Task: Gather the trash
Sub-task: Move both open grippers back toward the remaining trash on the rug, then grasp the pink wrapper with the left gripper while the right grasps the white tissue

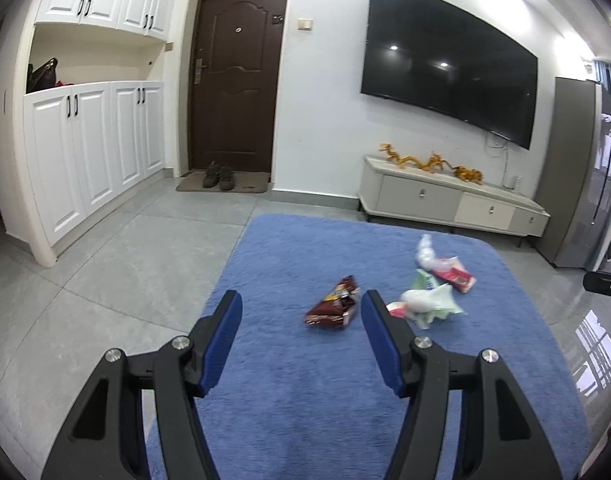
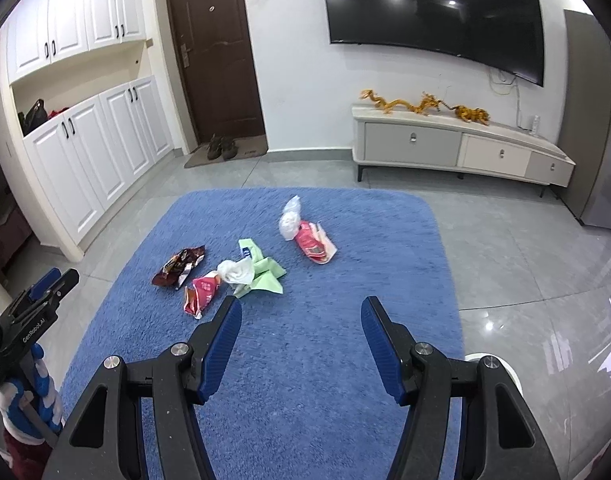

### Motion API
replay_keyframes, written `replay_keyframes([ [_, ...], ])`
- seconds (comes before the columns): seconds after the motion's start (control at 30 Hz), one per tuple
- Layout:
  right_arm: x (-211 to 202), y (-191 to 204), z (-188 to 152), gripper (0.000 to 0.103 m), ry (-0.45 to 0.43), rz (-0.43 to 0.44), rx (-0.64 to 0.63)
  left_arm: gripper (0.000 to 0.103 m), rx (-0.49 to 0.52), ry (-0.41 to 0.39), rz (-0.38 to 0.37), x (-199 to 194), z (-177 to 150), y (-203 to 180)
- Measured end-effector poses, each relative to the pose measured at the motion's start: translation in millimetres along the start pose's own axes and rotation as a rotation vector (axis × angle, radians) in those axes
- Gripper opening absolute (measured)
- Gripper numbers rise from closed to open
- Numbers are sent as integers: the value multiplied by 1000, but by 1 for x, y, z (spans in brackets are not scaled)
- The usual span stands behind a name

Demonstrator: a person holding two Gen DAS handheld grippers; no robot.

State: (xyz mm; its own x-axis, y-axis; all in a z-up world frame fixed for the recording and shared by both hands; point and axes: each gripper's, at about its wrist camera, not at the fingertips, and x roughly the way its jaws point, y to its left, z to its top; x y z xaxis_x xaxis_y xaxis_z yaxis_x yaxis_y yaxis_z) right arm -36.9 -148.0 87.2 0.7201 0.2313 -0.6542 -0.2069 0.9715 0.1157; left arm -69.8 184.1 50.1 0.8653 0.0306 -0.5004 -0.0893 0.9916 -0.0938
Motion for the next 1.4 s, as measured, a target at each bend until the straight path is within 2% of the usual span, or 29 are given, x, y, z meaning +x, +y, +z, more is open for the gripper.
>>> replay_keyframes([
  [0.2, 36, 9, 3, 60, 56, 48, -25, 60, -6, 65, -8, 28, -16, 7],
  [0.5, 99, 44, 13, 60, 128, 169, -142, 59, 61, 160, -148, 78, -21, -32],
  [0.7, 137, 66, 25, 55, 141, 258, -210, 58, 31, 231, -241, 118, -22, -43],
  [0.93, 186, 72, 34, 53, 204, 328, -248, 58, 24, 292, -287, 147, -27, -53],
  [1.03, 207, 67, 30, 48, 251, 340, -244, 57, 25, 313, -294, 156, -29, -57],
  [1.17, 213, 59, 23, 27, 273, 341, -262, 57, 42, 333, -302, 166, -31, -66],
  [1.33, 208, 49, 14, 21, 289, 355, -261, 57, 63, 352, -318, 178, -33, -81],
  [1.4, 205, 48, 11, 21, 293, 354, -272, 49, 78, 360, -318, 182, -36, -88],
])
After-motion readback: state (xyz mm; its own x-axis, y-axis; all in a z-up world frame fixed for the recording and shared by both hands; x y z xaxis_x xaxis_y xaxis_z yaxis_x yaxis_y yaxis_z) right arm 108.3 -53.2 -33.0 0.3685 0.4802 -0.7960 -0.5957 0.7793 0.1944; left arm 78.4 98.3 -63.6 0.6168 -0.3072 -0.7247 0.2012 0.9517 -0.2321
